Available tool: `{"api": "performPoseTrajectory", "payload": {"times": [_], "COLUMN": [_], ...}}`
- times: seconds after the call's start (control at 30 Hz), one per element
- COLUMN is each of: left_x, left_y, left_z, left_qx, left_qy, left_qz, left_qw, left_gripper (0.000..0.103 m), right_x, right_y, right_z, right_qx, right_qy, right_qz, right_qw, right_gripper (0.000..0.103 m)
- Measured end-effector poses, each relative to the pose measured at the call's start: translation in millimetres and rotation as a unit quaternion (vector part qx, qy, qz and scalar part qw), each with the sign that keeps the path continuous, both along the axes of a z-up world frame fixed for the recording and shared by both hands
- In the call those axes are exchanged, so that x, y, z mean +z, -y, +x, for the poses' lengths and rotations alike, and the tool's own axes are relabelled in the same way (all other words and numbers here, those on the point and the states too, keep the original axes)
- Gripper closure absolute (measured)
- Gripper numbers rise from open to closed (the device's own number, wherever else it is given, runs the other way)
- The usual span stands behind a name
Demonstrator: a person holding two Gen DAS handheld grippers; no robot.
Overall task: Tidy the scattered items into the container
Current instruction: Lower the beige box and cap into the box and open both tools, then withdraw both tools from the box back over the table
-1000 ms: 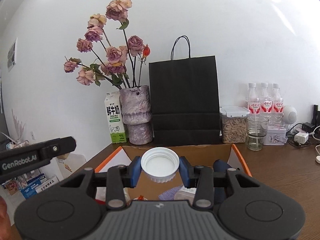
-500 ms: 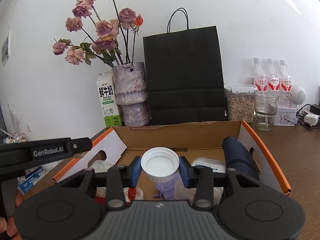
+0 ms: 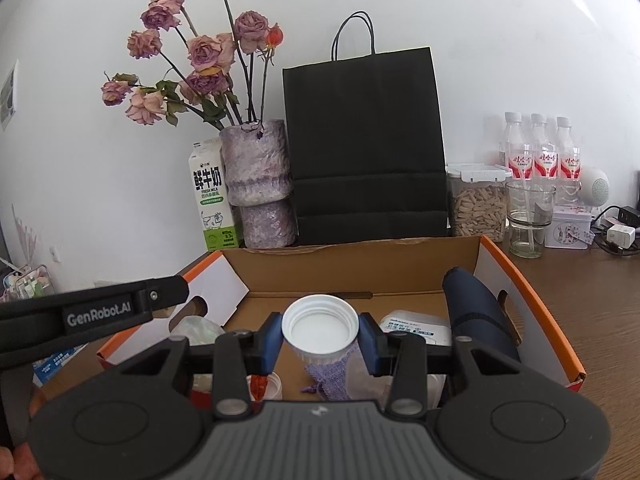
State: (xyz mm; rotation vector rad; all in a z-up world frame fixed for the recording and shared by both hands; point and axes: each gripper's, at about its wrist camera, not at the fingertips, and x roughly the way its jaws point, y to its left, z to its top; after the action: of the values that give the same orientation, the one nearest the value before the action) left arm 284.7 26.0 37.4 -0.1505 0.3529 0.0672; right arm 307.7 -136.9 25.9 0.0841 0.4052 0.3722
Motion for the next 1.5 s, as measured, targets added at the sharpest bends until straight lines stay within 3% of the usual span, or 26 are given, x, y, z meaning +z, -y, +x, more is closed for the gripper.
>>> {"api": "performPoseTrajectory", "payload": {"times": [0.17, 0.2, 0.23, 0.3, 0.33, 0.37, 0.6, 1.5], "left_x": [-1.3, -0.7, 0.3, 3.4, 5.5, 7.3, 11.4, 8.4], "left_y": [-0.5, -1.0, -1.8, -2.9, -3.1, -3.0, -5.5, -4.4], "left_z": [-0.6, -2.2, -4.0, -8.0, -11.0, -14.4, -19.0, -28.8], "left_qx": [0.011, 0.018, 0.025, 0.043, 0.052, 0.059, 0.074, 0.069], "left_qy": [0.006, 0.012, 0.018, 0.026, 0.036, 0.047, 0.051, 0.055], "left_qz": [-0.002, -0.001, -0.001, 0.002, 0.003, 0.006, 0.005, 0.000], "left_qw": [0.9999, 0.9998, 0.9995, 0.9988, 0.9980, 0.9971, 0.9959, 0.9961], "left_gripper": [0.081, 0.078, 0.072, 0.015, 0.004, 0.000, 0.000, 0.000], "right_x": [-2.6, -3.4, -3.4, -1.8, 0.0, 1.4, 4.6, 11.7], "right_y": [-1.6, -2.7, -4.5, -6.0, -5.8, -5.6, -2.3, 3.0], "right_z": [1.3, 0.2, -2.0, -7.9, -10.9, -13.1, -17.1, -31.9], "right_qx": [0.004, 0.002, -0.004, -0.013, -0.017, -0.018, -0.023, -0.038], "right_qy": [-0.001, 0.000, 0.004, 0.023, 0.033, 0.038, 0.039, 0.055], "right_qz": [-0.003, -0.007, -0.016, -0.025, -0.027, -0.027, -0.023, -0.023], "right_qw": [1.000, 1.000, 1.000, 0.999, 0.999, 0.999, 0.999, 0.998], "right_gripper": [0.063, 0.057, 0.040, 0.015, 0.012, 0.012, 0.001, 0.000]}}
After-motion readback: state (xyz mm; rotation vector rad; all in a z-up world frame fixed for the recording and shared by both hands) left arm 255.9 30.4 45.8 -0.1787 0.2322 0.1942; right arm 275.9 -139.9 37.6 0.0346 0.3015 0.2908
